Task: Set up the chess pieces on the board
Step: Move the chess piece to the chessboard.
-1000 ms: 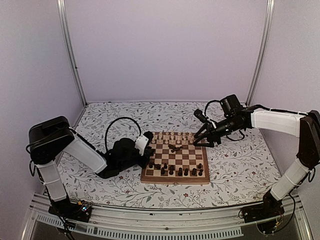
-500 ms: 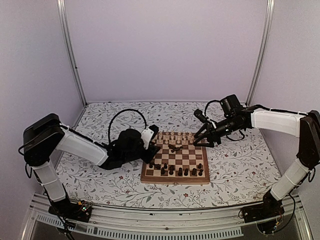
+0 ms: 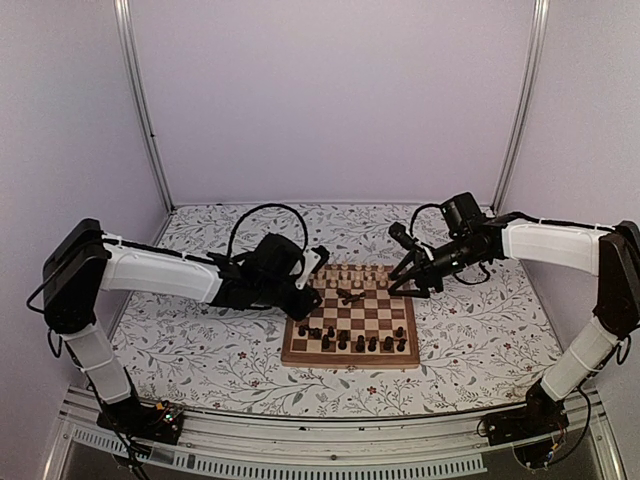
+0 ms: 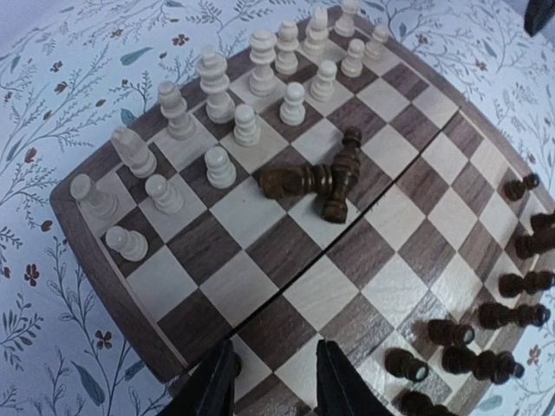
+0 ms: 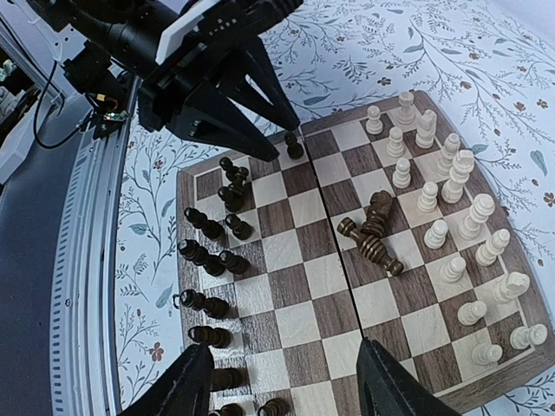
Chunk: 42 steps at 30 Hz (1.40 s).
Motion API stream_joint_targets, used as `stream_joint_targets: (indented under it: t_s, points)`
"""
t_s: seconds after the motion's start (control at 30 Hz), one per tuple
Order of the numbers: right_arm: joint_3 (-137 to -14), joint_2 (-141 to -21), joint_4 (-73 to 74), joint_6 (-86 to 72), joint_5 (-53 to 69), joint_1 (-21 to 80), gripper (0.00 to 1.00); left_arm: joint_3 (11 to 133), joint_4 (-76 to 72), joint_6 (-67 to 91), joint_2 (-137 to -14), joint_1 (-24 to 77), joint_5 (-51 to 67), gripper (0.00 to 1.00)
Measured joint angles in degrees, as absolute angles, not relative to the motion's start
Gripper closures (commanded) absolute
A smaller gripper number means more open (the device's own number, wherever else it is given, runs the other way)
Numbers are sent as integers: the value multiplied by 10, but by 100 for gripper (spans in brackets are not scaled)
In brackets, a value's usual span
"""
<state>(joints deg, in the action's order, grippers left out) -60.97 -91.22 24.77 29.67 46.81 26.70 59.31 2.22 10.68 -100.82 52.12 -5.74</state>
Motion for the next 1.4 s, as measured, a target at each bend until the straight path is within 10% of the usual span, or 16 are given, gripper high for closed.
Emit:
stream_joint_targets:
  t_s: [1.4]
  points:
    - [-603, -897, 261, 322, 473, 243, 41, 776, 387, -17, -1112, 503, 79, 69]
